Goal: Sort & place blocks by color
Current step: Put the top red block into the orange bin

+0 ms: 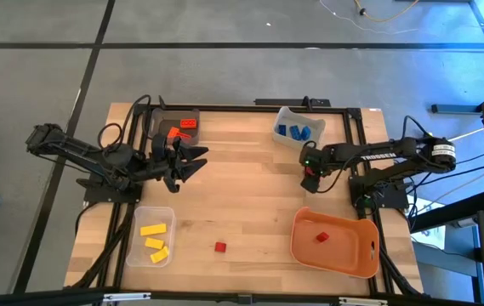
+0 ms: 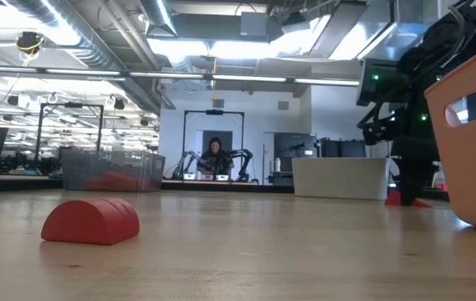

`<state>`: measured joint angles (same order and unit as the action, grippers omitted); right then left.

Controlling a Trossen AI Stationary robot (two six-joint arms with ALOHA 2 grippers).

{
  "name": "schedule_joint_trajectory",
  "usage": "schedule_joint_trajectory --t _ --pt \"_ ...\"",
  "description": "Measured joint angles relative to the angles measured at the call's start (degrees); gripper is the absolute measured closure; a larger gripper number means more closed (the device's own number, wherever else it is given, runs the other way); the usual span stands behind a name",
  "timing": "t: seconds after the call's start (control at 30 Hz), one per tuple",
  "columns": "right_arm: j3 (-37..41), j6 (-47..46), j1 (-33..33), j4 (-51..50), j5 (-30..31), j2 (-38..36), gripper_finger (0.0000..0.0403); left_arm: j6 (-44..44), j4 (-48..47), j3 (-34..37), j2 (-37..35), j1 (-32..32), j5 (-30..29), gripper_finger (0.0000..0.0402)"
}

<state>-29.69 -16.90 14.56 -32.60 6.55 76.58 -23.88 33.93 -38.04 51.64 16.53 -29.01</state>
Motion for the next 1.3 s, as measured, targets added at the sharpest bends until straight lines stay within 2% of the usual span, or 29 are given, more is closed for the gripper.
schedule_joint_trajectory --t 0.13,0.23,0.3,0.43,0.57,0.8,0.97,1.07,1.17,1.23,1.3 --pt "0.54 0.69 0.03 -0.38 -0.98 -0.02 0.0153 0.0 0.0 0.0 0.0 -0.01 -0.01 0.0165" --pt "0.42 0.71 0.0 -0.76 -1.57 0.02 0.0174 -0.02 0.0 0.0 0.0 0.0 -0.03 0.0165" --pt "0.39 0.4 -0.03 -0.75 -1.71 0.04 0.02 0.0 0.0 0.0 0.0 -0.02 -0.04 0.0165" --pt "-0.23 -2.89 -0.06 -1.38 -2.54 0.1 0.028 0.02 0.0 0.0 0.0 -0.02 -0.05 0.0165" --pt "-4.1 -3.67 -0.22 -3.41 -7.68 -1.58 0.0279 0.04 0.68 0.0 0.0 -0.01 -0.03 0.0165" --pt "-19.41 1.08 -3.69 -2.47 -16.75 -8.9 0.0279 0.86 1.73 0.0 -0.02 -0.02 1.35 0.0165" --pt "-32.08 3.93 -9.58 -8.63 -16.25 -10.24 0.0279 4.17 1.05 0.0 -0.02 -0.02 3.03 0.0165" --pt "-37.99 0.27 -12.54 -14.75 -13.24 -9.52 0.0279 5.01 1.04 0.0 -0.02 -0.01 3.12 0.0165" --pt "-42.06 -6.14 -15.99 -20.44 -13.03 -8.38 0.0279 5.03 1.03 0.0 -0.02 -0.02 3.12 0.0165" --pt "-44.5 -11.7 -18.91 -24.89 -16.55 -7.84 0.0279 5.03 1.05 0.0 -0.02 0.0 3.14 0.0165" --pt "-46.17 -18.23 -22.63 -29.91 -23.21 -7.16 0.0279 5.03 1.05 0.0 -0.02 -0.02 3.16 0.0165"
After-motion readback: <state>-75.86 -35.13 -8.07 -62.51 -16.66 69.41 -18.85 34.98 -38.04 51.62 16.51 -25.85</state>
